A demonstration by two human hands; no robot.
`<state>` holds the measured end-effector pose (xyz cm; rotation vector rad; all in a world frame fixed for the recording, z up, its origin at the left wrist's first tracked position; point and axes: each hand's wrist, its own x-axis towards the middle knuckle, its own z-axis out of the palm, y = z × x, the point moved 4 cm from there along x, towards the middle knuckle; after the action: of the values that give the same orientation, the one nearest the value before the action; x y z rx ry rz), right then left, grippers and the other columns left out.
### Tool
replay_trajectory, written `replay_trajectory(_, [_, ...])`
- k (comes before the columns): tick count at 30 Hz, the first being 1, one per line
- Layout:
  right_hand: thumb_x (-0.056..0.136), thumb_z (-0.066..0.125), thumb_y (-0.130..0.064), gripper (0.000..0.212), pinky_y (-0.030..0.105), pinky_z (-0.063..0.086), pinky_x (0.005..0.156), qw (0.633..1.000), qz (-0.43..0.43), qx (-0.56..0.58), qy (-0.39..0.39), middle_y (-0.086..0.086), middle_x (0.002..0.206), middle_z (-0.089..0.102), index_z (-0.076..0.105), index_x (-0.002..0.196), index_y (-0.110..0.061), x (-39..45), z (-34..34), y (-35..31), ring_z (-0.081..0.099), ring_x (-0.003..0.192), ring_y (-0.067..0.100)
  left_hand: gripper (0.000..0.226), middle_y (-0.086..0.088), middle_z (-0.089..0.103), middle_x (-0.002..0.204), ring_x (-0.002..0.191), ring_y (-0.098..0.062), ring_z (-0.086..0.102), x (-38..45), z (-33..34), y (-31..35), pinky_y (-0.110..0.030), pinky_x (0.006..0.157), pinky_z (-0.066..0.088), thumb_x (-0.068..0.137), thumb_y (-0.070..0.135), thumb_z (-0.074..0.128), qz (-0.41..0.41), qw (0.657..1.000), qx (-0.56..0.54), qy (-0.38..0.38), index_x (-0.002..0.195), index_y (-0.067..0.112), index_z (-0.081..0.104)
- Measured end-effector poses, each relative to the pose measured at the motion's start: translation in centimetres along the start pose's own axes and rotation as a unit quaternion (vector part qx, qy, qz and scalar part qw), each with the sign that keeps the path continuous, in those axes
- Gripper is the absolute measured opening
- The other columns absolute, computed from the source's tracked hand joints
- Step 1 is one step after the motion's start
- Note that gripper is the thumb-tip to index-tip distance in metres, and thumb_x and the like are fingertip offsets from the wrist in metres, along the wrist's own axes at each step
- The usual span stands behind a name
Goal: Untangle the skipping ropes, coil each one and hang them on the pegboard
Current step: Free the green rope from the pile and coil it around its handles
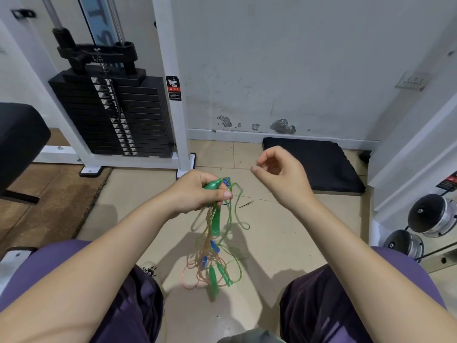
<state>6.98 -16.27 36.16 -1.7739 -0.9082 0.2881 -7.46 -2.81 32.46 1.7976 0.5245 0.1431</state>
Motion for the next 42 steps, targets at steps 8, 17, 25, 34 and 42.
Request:
replay_trajectory(8, [0.09,0.064,0.002,0.011,0.027,0.047,0.079,0.966,0.025,0.055,-0.252,0.011,0.088,0.061,0.063,0.093,-0.009,-1.5,2.7,-0.1,0.056,0.082,0.015,0.012,0.001,0.065,0.062,0.041,-0.005,0.039,-0.1,0.3,-0.2,-0.013,0.038,0.029,0.084,0.02,0.078,0.001,1.0,-0.002,-0.022,0.083,0.008,0.074])
replay_trajectory(17, [0.09,0.053,-0.003,0.016,0.018,0.032,0.047,0.93,0.118,-0.089,-0.335,0.001,0.068,0.048,0.06,0.1,-0.013,-1.9,2.5,1.0,0.039,0.049,0.005,0.006,-0.003,0.073,0.073,0.045,-0.01,0.035,0.0,-0.9,-0.3,-0.018,0.041,0.028,0.086,0.01,0.074,-0.011,1.0,-0.017,0.022,0.091,0.008,0.076])
replay_trajectory(25, [0.085,0.074,-0.031,0.016,0.018,0.028,0.045,0.961,0.084,-0.122,-0.232,-0.004,0.056,0.046,0.075,0.083,-0.015,-0.8,1.9,1.0,0.033,0.047,0.005,0.011,0.0,0.072,0.068,0.04,-0.009,0.032,0.4,-2.2,-0.7,-0.017,0.039,0.027,0.083,0.011,0.076,-0.005,0.987,-0.073,0.145,0.092,0.017,0.072])
replay_trajectory(34, [0.09,0.068,-0.024,0.014,0.021,0.037,0.056,0.974,0.098,-0.103,-0.174,-0.006,0.062,0.056,0.074,0.078,-0.017,0.0,0.2,1.6,0.044,0.055,0.007,0.008,0.01,0.054,0.049,0.04,-0.009,0.035,-0.1,-3.5,-1.1,-0.018,0.039,0.028,0.082,0.012,0.077,-0.016,0.981,-0.062,0.183,0.08,0.02,0.077])
replay_trajectory(42, [0.094,0.063,-0.018,0.013,0.021,0.024,0.046,0.965,0.065,0.098,-0.235,-0.008,0.045,0.04,0.073,0.093,-0.01,-0.8,1.8,-0.4,0.029,0.044,0.012,0.012,0.007,0.063,0.066,0.047,-0.007,0.041,-0.2,0.4,-0.5,-0.018,0.044,0.034,0.078,0.029,0.083,0.009,0.999,-0.044,-0.025,0.089,0.028,0.079])
